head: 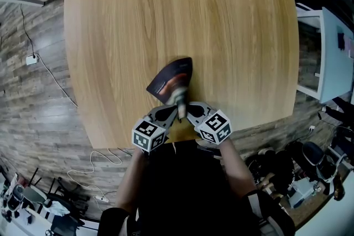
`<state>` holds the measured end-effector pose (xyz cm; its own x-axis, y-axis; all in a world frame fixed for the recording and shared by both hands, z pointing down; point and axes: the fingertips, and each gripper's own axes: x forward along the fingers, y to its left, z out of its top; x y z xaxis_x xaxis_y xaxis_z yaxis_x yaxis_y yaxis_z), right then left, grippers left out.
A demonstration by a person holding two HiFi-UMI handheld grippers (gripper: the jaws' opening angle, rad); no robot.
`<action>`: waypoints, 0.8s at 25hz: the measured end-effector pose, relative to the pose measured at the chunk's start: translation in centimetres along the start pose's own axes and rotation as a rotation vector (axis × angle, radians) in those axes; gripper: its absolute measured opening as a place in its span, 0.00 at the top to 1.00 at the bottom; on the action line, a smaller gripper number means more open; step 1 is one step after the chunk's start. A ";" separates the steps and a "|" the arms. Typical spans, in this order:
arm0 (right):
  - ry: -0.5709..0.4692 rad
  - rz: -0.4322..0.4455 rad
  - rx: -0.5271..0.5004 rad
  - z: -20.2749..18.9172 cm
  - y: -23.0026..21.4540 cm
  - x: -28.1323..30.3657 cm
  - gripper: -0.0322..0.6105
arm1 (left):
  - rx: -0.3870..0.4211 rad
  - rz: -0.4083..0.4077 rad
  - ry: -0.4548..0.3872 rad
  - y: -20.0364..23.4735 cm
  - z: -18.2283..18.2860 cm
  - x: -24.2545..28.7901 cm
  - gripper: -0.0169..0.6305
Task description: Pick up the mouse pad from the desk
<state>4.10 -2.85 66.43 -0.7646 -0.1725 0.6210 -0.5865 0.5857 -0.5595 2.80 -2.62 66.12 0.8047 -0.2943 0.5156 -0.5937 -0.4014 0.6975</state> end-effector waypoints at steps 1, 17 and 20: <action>-0.003 0.002 -0.002 0.1 0.1 -0.1 0.90 | 0.004 -0.003 0.000 -0.1 0.0 -0.1 0.94; -0.060 0.043 -0.017 0.8 2.7 -2.7 0.91 | 0.080 -0.061 -0.003 -3.5 0.5 -1.8 0.94; -0.077 0.046 -0.026 1.2 3.3 -3.6 0.91 | 0.100 -0.070 -0.012 -4.6 0.8 -2.2 0.94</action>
<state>4.61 -1.23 61.68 -0.8097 -0.2047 0.5500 -0.5436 0.6147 -0.5715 3.73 -0.84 61.38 0.8444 -0.2731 0.4608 -0.5335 -0.5055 0.6781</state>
